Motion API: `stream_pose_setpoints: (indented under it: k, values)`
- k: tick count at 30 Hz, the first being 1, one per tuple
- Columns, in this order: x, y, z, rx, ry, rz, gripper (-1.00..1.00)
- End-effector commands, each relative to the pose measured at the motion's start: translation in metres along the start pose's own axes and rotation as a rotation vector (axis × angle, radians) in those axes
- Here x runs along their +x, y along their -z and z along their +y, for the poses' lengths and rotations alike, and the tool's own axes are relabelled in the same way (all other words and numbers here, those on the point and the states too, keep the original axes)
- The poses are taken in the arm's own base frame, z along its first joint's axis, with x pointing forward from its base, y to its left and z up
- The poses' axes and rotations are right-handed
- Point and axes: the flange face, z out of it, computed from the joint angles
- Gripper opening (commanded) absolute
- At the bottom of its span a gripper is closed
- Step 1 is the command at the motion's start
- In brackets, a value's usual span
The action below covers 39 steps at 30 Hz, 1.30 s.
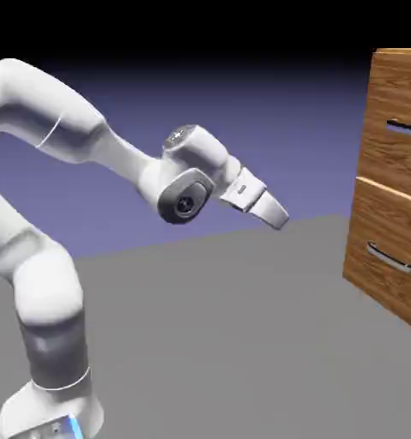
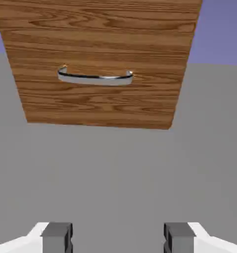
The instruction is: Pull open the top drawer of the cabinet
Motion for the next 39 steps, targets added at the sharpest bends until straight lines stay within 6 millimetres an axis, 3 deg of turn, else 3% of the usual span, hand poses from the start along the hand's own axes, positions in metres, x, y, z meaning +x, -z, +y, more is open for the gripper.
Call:
stream_pose_setpoints:
  k: [1, 11, 20, 29, 39]
  values:
    - [0.006, -0.001, -0.008, 0.005, 0.065, 0.011, 0.0]
    - [0.059, -0.013, -0.081, 0.008, 0.719, 0.144, 0.0]
    - [0.095, -0.033, -0.13, -0.066, 1.312, 0.275, 0.0]
    - [0.122, -0.061, -0.164, -0.224, 1.911, 0.388, 0.0]
    - [0.144, -0.102, -0.188, -0.509, 2.576, 0.457, 0.0]
